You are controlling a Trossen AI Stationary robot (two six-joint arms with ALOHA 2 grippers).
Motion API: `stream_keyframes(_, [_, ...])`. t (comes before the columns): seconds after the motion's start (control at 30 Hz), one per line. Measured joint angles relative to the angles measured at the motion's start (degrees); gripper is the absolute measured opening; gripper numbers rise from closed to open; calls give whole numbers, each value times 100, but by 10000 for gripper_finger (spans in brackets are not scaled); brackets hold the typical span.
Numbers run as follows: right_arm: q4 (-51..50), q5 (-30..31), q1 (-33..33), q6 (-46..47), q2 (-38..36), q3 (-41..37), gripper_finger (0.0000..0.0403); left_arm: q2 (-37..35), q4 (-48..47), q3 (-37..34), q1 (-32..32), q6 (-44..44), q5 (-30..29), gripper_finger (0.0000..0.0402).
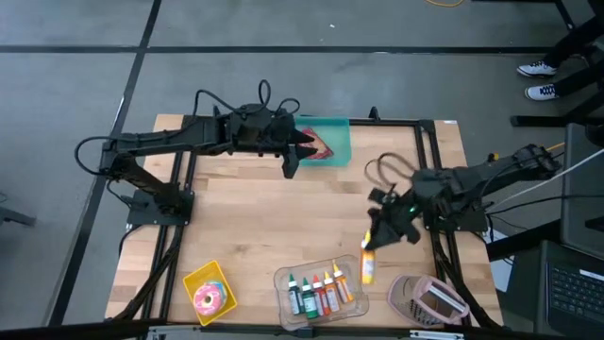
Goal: Pick & Place Food Item
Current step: Put the yellow food coloring bottle into the transparent bin
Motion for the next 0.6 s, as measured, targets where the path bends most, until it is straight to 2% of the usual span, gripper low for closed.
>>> stream_keyframes(0.43, [1,-253,389,690,1590,0,118,265,96,3,-80,19,478,168])
stream_keyframes(0.6, [7,-586,472,979,2010,-2,118,339,98,3,-167,-19,595,168])
